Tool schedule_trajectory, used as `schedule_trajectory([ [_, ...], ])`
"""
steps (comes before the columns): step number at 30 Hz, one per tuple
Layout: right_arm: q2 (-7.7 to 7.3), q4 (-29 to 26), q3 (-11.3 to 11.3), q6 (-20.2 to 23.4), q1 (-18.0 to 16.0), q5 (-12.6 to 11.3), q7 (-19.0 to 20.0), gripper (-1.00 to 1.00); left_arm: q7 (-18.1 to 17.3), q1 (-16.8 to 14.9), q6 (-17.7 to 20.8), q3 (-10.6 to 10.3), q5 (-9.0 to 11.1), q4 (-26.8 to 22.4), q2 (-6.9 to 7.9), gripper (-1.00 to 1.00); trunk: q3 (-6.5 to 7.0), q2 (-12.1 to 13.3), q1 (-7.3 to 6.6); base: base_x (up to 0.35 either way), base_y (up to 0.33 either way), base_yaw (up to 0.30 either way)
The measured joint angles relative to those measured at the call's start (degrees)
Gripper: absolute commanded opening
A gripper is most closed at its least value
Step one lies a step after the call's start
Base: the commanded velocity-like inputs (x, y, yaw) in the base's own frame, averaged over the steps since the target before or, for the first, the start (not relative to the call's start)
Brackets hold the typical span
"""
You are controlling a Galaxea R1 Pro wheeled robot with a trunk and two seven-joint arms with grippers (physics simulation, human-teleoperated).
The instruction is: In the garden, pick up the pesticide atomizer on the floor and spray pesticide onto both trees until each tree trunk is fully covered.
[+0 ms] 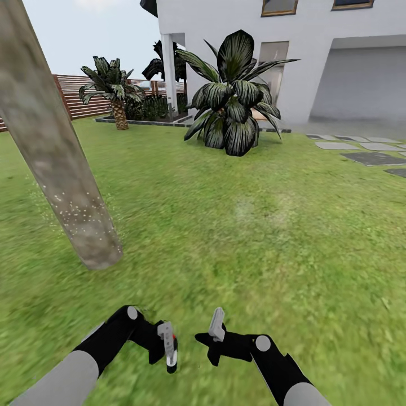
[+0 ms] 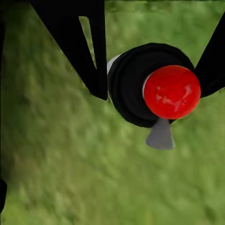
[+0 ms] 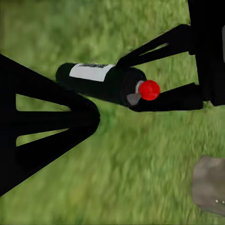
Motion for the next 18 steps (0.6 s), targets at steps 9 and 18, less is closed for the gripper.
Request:
schedule_trajectory([
  [9,-0.12,0.2,0.0,-0.1,0.0,0.1,0.0,-1.0,0.0,0.3,-0.4,0.0,0.0,1.4,12.88,-1.0,0.0,0.0,0.0,0.0,0.0,0.0],
  [18,-1.33,1.4,-0.4,0.0,0.1,0.3,-2.8,1.0,6.1,0.5,-0.1,0.2,-1.0,5.9,16.97,-1.0,0.0,0.0,0.0,0.0,0.0,0.0],
])
